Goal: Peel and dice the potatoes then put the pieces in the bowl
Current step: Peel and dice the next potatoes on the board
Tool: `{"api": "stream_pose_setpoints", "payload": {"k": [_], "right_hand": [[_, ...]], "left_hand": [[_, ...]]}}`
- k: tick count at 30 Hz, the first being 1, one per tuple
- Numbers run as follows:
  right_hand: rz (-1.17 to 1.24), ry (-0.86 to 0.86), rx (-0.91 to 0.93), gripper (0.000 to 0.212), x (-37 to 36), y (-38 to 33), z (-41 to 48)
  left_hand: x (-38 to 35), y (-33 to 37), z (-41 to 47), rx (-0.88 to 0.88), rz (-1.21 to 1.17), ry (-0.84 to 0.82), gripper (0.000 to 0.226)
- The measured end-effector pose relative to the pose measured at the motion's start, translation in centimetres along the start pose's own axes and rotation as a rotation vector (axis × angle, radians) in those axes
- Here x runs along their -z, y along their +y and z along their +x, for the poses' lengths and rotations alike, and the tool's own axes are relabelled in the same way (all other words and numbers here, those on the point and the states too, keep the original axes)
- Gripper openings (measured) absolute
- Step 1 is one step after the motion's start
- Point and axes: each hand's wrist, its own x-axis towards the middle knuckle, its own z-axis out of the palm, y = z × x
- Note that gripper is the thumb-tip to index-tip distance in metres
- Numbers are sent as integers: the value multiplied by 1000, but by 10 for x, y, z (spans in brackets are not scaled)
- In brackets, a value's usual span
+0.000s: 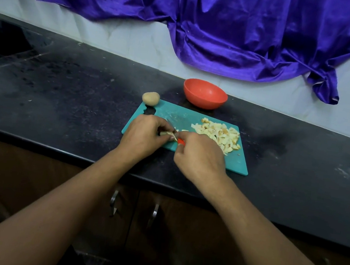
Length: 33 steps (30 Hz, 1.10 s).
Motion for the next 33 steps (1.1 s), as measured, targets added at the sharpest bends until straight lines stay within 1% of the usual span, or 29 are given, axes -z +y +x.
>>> {"api": "stream_pose_setpoints", "payload": {"k": [3, 6, 9, 11, 14, 16, 18, 21, 25, 28, 33], "right_hand": [[-69, 12, 38, 44, -10, -2, -6], [-135, -18, 75, 56, -20, -1, -11], [-124, -26, 91, 57, -23, 1, -11], [-22, 9, 61, 50, -22, 8, -10], [331, -28, -85, 38, -22, 28, 0], [528, -65, -165, 32, -19, 39, 6], [609, -61, -214, 29, -12, 43, 7], [543, -26, -196, 31, -5, 43, 9], [348, -7, -106, 37, 0, 27, 7], [193, 5, -44, 41, 3, 11, 0], [37, -19, 11, 38, 8, -4, 1]], "left_hand": [[0, -1, 0, -2, 20, 6, 16], [-2, -1, 0, 6, 37, 0, 17], [1, 2, -1, 6, 45, -4, 17], [3, 2, -2, 10, 33, -21, 18], [5, 1, -3, 32, -6, -49, 24], [5, 0, -3, 56, -30, -50, 35], [4, -1, -2, 71, -31, -45, 44], [3, -3, -1, 81, 19, -14, 42], [3, -3, -2, 100, 32, -4, 31], [4, -2, -3, 106, 3, -6, 27], [6, -2, -4, 101, -1, -8, 19]]}}
